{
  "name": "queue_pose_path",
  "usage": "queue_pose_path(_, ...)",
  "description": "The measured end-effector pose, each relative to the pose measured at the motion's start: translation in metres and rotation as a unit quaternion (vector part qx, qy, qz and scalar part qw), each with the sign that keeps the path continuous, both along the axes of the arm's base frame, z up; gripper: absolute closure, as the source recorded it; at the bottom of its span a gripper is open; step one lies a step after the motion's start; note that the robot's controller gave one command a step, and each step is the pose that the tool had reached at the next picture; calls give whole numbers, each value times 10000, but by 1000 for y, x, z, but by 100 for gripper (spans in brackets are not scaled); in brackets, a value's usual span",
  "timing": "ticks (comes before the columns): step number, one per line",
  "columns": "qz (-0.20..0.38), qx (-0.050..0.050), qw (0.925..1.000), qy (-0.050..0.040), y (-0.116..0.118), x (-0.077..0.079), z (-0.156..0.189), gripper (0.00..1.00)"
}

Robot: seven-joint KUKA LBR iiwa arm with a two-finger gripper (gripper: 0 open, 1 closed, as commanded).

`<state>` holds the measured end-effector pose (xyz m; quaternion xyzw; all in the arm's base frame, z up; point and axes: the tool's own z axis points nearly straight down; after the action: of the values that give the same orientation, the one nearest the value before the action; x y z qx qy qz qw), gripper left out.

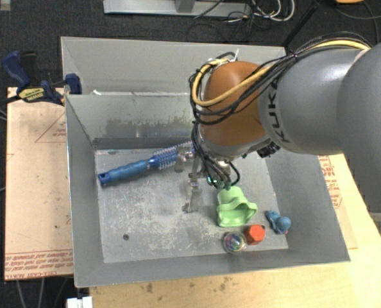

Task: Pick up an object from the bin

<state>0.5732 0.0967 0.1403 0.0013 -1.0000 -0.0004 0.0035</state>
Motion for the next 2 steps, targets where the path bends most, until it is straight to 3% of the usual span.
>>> queue_pose_path(1,889,16,9960,-86,37,87,-68,0)
queue_pose_path(2,655,10,9978,-66,34,81,-38,0)
